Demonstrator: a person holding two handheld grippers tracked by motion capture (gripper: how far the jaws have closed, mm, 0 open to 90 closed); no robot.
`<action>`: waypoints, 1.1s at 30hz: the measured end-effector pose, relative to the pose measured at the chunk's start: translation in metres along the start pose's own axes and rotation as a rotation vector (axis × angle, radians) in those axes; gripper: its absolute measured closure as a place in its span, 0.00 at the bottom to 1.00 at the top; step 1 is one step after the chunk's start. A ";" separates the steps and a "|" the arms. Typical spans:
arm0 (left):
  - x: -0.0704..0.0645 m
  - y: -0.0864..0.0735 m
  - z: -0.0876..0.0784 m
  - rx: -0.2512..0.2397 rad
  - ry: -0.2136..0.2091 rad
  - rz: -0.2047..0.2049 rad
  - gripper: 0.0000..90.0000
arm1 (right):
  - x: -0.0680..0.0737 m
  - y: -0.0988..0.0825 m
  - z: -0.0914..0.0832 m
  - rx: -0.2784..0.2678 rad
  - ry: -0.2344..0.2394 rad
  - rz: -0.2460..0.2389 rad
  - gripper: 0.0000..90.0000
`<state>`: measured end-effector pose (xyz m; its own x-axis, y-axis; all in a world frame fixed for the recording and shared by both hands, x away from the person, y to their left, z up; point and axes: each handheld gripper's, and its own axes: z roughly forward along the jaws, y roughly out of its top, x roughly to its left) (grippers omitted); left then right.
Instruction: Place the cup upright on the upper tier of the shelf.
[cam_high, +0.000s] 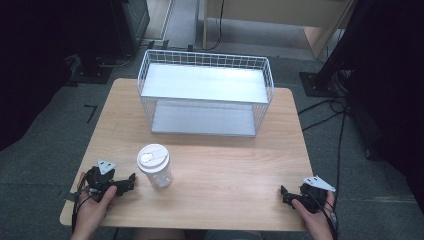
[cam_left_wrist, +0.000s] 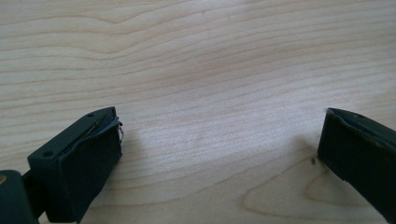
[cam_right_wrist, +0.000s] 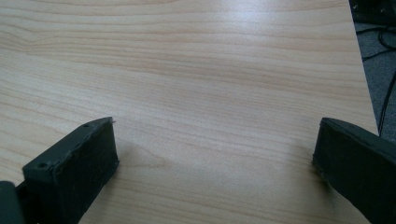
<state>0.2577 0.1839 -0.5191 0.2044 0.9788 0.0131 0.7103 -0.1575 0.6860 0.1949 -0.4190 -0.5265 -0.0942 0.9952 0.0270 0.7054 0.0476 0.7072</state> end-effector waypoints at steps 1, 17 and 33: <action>-0.001 -0.001 -0.001 0.002 0.001 0.000 0.00 | 0.000 0.000 0.000 0.001 -0.001 0.000 0.00; -0.009 -0.007 -0.024 -0.038 -0.049 0.014 0.00 | 0.000 0.000 0.000 0.000 -0.001 0.004 0.00; -0.067 -0.007 -0.053 -0.161 -0.205 0.094 0.00 | -0.001 0.000 0.000 -0.001 0.009 -0.007 0.00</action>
<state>0.2035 0.1262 -0.4867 0.4084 0.9112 -0.0539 0.5688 -0.2079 0.7958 0.1944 -0.4200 -0.5265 -0.1055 0.9940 0.0285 0.7044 0.0545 0.7078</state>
